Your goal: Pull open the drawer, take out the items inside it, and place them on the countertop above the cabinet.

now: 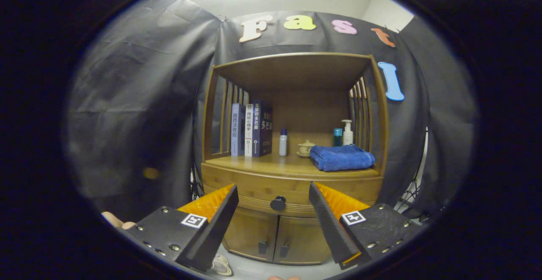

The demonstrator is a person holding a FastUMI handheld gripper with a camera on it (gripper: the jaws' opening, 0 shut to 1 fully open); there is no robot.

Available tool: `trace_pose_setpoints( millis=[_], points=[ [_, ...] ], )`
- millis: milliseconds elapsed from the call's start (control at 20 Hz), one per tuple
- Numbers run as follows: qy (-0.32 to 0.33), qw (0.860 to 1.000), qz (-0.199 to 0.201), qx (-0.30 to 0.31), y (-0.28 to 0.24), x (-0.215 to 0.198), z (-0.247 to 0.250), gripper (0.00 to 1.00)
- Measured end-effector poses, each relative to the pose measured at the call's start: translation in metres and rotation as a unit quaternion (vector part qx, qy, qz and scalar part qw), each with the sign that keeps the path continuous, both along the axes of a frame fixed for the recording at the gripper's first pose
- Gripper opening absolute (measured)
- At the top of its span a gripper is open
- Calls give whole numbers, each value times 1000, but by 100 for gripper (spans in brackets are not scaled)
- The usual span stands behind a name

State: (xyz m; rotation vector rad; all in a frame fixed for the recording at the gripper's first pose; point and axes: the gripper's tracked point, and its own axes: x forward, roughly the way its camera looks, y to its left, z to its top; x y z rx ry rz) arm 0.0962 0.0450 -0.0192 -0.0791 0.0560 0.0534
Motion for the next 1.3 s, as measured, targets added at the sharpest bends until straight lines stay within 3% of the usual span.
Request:
trace_pose_setpoints(
  millis=[350,550,600,850,1100,1200,1250,1300],
  points=[
    [66,996,-42,-28,-1,86,-71,98],
    [90,993,-68,-41,-9,111,-99,71],
    [97,992,-71,-48,-10,115,-106,71],
    [120,989,-82,-38,-18,132,-131,48],
    [132,984,-118,-18,-19,129,-133,37],
    [127,985,-118,-26,-20,129,-133,37],
    [127,985,-118,-23,-20,128,-132,31],
    [135,983,-119,-21,-21,127,-133,31]
  ],
)
